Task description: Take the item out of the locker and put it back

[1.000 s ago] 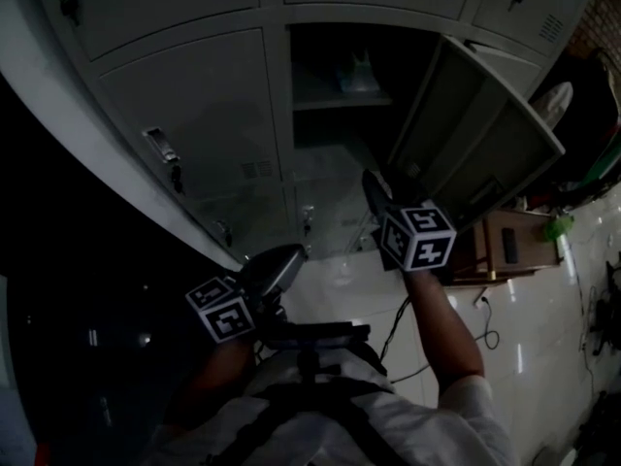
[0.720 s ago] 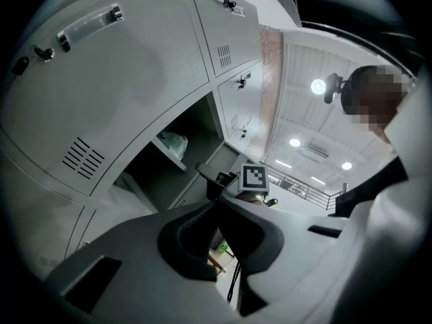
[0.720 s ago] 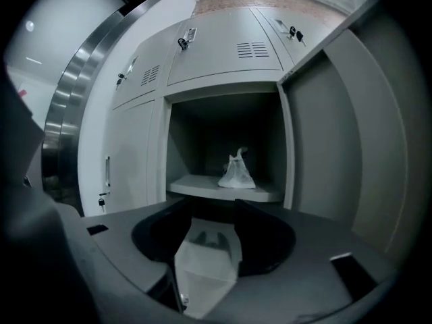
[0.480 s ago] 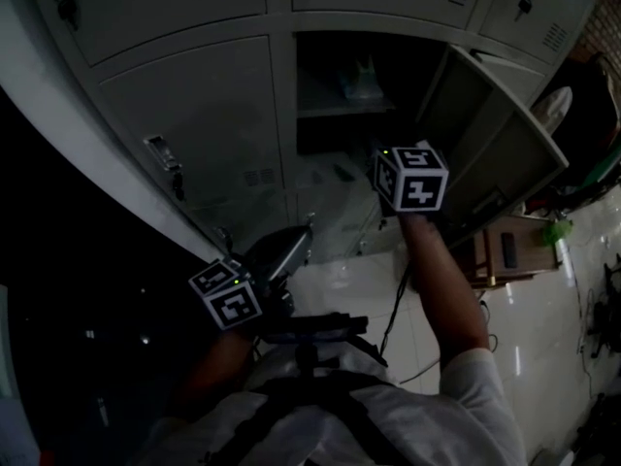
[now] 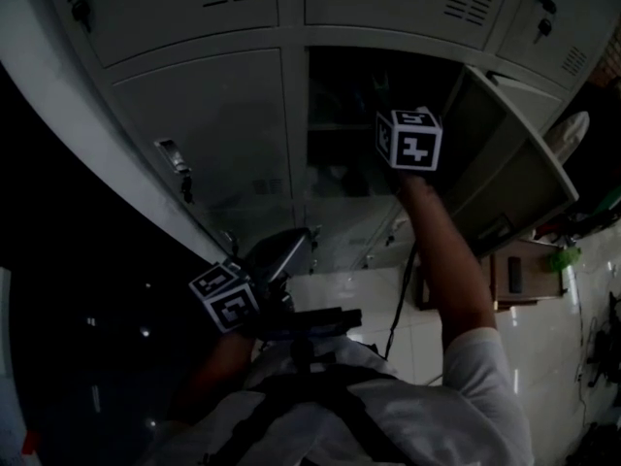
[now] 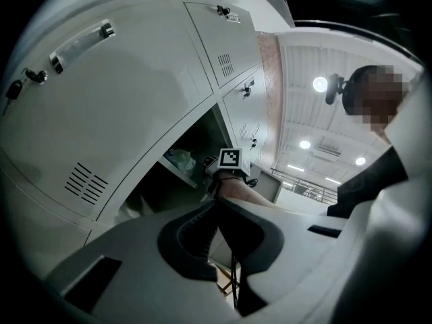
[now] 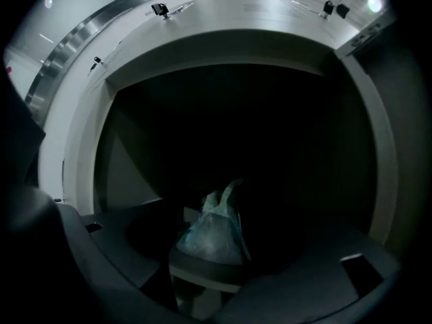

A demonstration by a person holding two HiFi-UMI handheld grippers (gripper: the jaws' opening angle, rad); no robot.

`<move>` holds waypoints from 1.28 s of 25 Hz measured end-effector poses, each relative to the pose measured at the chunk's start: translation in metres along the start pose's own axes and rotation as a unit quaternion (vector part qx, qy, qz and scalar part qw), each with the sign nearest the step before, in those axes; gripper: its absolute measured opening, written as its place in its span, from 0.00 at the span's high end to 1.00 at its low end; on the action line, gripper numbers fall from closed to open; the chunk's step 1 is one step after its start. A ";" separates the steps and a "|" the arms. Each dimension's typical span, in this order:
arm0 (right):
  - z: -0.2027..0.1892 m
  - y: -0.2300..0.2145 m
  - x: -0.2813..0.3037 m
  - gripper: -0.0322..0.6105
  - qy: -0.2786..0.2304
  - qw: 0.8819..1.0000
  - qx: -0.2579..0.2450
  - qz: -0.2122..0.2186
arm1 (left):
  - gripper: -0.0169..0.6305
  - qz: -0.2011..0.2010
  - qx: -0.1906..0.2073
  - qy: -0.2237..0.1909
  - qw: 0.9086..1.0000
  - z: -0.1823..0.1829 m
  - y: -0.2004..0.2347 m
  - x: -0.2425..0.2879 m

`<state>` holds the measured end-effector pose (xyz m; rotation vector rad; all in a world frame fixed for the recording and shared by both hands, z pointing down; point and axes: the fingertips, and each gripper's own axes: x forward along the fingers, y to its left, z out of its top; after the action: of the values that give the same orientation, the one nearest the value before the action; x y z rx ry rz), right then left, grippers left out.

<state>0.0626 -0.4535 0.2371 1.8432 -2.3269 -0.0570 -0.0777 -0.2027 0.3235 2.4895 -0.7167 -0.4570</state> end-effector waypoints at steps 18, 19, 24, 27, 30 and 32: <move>-0.008 0.007 0.067 0.53 0.080 0.996 0.016 0.021 | 0.98 0.025 -0.001 -0.017 1.000 0.004 0.006 -0.002; -0.009 0.008 0.067 0.54 0.080 0.997 0.012 0.022 | 0.98 0.025 -0.001 -0.018 1.000 0.004 0.007 -0.002; -0.009 0.007 0.062 0.79 0.074 0.997 -0.006 0.017 | 0.98 0.028 -0.004 -0.018 0.999 0.001 0.008 -0.005; -0.008 0.006 0.059 0.84 0.069 0.997 -0.015 0.014 | 0.98 0.026 -0.003 -0.018 0.999 0.001 0.006 -0.003; -0.006 0.003 0.057 0.87 0.066 0.997 -0.025 0.009 | 0.98 0.023 -0.002 -0.019 1.000 0.000 0.004 -0.002; -0.005 0.002 0.054 0.88 0.064 0.998 -0.028 0.006 | 0.98 0.023 -0.002 -0.019 1.000 0.000 0.004 -0.002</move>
<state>0.0500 -0.5056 0.2486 1.7537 -2.2268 -0.0030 -0.0809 -0.2039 0.3263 2.4605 -0.7845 -0.4900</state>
